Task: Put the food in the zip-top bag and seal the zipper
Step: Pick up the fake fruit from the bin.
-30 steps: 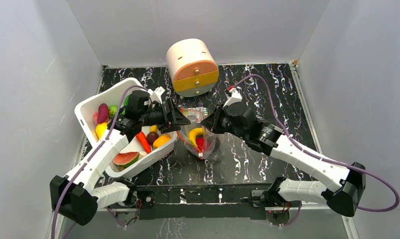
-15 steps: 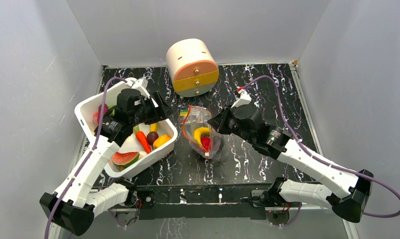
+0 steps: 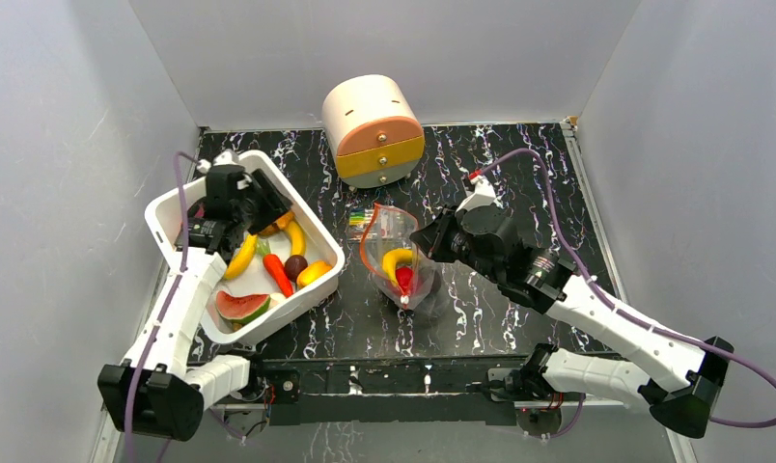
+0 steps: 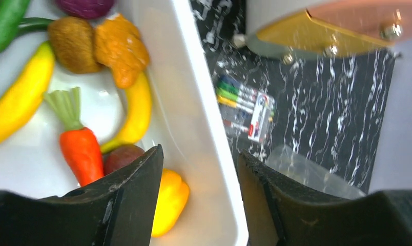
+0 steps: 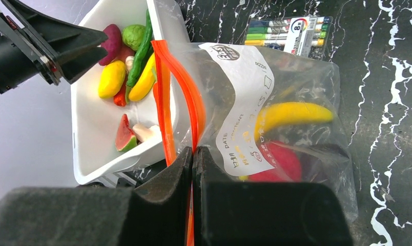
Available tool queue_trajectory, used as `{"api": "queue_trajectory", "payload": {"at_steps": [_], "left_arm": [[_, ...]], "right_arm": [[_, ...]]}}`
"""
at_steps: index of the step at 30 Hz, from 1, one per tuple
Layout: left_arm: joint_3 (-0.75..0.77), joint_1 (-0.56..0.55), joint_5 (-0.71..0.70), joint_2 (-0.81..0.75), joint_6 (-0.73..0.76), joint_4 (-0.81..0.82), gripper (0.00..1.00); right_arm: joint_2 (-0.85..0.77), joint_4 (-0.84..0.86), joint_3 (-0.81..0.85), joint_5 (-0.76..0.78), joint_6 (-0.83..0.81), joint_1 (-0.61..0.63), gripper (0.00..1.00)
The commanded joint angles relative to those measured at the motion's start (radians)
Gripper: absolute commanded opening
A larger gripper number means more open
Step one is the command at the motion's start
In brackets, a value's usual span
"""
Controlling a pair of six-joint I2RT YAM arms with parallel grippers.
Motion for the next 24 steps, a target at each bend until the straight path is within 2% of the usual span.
{"api": "queue_trajectory", "payload": {"at_steps": [1,11,17,24], "left_arm": [[-0.043,0.141,0.15,0.006,-0.05,0.079,0.53],[-0.217,0.339,0.331,0.087,-0.2,0.312,0.48],[-0.283,0.361,0.354,0.156,-0.242,0.447,0.48],[-0.314,0.37,0.296,0.21,-0.26,0.513,0.5]], "right_arm": [[-0.034,0.031,0.001,0.039,-0.01,0.004,0.0],[-0.038,0.039,-0.003,0.031,-0.006,0.004,0.0],[-0.045,0.03,-0.002,0.031,-0.003,0.004,0.0],[-0.042,0.026,0.005,0.032,-0.001,0.004,0.0]]}}
